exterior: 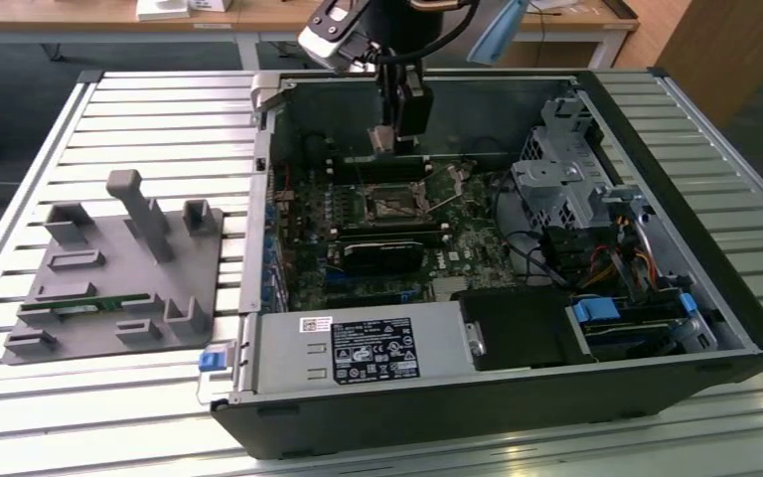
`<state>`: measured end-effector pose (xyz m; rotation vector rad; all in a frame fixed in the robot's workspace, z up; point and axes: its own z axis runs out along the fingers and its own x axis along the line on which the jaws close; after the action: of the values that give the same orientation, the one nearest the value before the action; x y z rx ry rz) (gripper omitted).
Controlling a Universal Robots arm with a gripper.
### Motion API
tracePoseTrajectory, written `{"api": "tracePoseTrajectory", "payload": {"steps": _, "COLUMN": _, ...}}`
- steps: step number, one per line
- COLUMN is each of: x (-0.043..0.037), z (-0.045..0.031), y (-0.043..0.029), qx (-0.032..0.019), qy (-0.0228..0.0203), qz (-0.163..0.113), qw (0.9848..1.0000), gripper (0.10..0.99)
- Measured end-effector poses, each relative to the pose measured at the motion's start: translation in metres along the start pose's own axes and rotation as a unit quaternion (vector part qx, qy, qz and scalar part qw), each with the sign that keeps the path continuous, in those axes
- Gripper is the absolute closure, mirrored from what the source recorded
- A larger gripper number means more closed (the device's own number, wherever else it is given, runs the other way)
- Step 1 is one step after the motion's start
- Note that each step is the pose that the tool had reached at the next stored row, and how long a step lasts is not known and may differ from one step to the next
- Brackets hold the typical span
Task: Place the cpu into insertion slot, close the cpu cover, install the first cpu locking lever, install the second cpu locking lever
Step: 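Place the cpu into insertion slot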
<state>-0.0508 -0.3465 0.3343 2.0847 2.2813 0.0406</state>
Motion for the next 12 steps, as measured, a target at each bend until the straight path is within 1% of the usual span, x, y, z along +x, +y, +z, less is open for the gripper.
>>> {"api": "tracePoseTrajectory", "payload": {"steps": 4, "x": 0.0010, "z": 0.0057, "y": 0.0013, "qx": 0.0000, "qy": 0.0000, "qz": 0.000, "qw": 1.0000, "gripper": 0.549}}
{"api": "tracePoseTrajectory", "payload": {"steps": 8, "x": 0.0014, "z": 0.0087, "y": 0.0039, "qx": 0.0000, "qy": -0.0001, "qz": 0.000, "qw": 1.0000, "gripper": 0.549}}
{"api": "tracePoseTrajectory", "payload": {"steps": 12, "x": 0.0014, "z": 0.0115, "y": 0.0044, "qx": 0.0000, "qy": 0.0000, "qz": 0.000, "qw": 1.0000, "gripper": 0.549}}
